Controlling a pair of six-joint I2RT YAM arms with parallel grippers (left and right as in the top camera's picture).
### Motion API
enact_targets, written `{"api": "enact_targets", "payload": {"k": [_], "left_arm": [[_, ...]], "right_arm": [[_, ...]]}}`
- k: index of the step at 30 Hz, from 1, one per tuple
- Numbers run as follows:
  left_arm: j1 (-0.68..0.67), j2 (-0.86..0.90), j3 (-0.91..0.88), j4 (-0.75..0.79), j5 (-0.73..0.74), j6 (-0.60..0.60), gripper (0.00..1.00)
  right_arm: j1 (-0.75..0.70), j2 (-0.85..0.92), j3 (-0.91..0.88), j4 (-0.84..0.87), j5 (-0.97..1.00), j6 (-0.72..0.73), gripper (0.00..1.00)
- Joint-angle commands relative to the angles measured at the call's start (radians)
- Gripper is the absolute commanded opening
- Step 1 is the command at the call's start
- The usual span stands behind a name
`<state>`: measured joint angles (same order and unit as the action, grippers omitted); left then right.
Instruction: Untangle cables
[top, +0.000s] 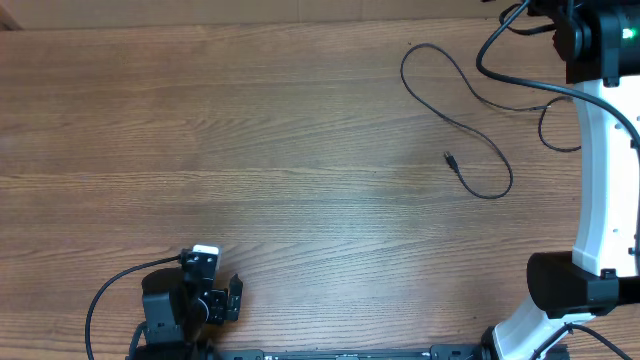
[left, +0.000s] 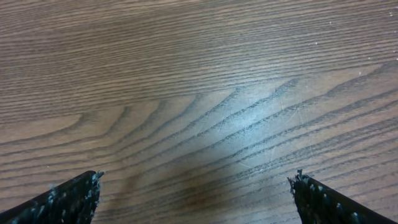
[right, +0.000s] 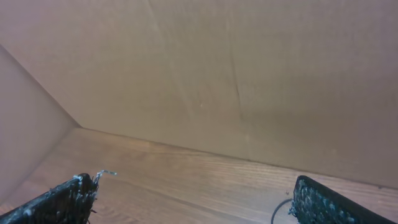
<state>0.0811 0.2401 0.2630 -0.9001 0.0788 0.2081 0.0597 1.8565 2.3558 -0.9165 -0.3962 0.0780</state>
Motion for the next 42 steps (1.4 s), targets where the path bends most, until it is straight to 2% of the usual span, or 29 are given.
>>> {"api": "enact_targets", "payload": {"k": [1,27,34,38,42], "left_arm": [[0.004,-0.013,-0.014,0.005,0.007,-0.014,1.00],[0.004,-0.013,-0.014,0.005,0.007,-0.014,0.99],[0.004,-0.013,-0.014,0.005,0.007,-0.014,1.00],[0.004,-0.013,-0.014,0.005,0.007,-0.014,0.99],[0.004,-0.013,-0.014,0.005,0.007,-0.014,1.00]], "right_arm": [[0.002,0.003,0.000,-0.010,-0.006,0.003,1.00],[0.005,0.003,0.000,-0.257,0.066,0.000,1.00],[-0.008,0.003,0.000,-0.227,0.098,0.000,1.00],[-0.008,-0.002,0.000,-0.195,0.177,-0.001,1.00],[0.017,-0.060,-0.003,-0.280,0.361,0.000,1.00]]}}
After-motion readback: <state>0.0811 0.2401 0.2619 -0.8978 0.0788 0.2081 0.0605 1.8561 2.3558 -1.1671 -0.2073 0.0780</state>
